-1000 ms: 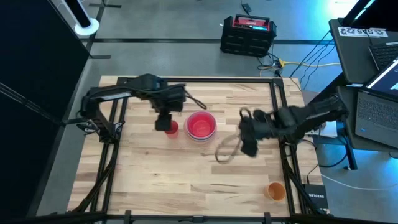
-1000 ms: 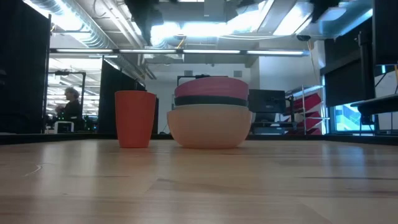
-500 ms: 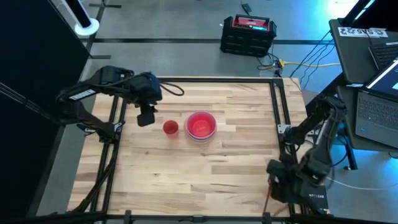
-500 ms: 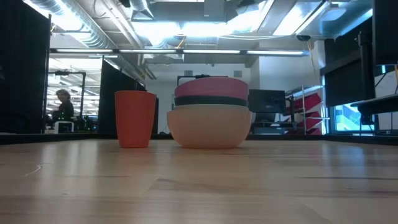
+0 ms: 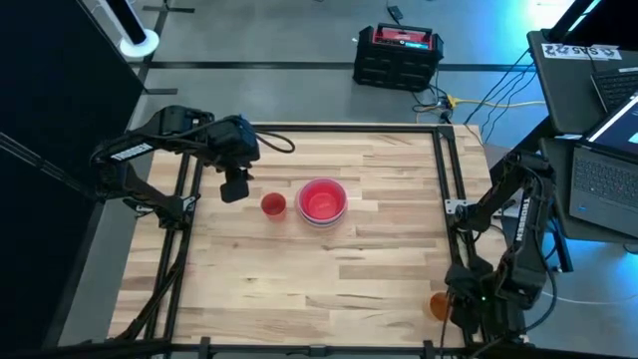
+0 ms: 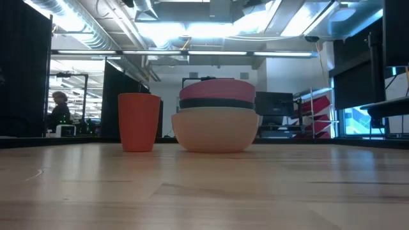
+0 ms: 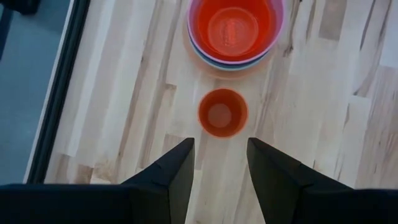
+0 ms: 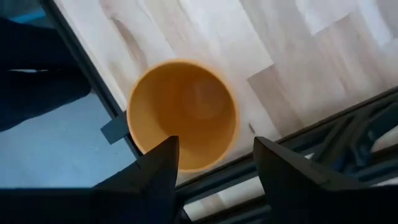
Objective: Nest bowls inside each other
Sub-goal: Stack the yellow cup on top of the orange cup
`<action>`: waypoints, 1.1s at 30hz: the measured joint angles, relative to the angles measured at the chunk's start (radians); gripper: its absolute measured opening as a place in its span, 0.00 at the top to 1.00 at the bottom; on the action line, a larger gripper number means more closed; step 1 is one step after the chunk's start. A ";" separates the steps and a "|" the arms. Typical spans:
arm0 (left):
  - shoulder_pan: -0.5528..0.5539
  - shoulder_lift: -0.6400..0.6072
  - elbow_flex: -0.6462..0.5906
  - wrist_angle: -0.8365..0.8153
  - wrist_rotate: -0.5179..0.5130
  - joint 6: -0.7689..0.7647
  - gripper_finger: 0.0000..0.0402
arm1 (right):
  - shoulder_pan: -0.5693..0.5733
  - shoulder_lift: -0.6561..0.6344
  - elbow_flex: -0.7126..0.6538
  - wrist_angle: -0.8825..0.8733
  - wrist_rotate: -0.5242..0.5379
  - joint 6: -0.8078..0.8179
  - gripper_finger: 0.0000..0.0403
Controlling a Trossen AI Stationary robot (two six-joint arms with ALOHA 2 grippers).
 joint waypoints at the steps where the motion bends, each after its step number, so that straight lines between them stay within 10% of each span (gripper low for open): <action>1: 0.000 0.000 0.000 0.000 0.000 -0.002 0.66 | 0.000 0.000 -0.011 0.015 -0.001 0.000 0.52; 11: 0.000 0.000 0.000 -0.001 0.000 0.004 0.66 | -0.003 0.000 -0.130 0.098 -0.013 0.060 0.52; 29: 0.000 0.000 0.000 -0.002 0.000 0.005 0.66 | -0.370 -0.007 -0.063 0.236 -0.009 -0.411 0.98; 33: 0.000 0.000 0.000 -0.002 0.000 0.005 0.66 | -0.593 -0.007 0.062 0.169 0.070 -0.747 1.00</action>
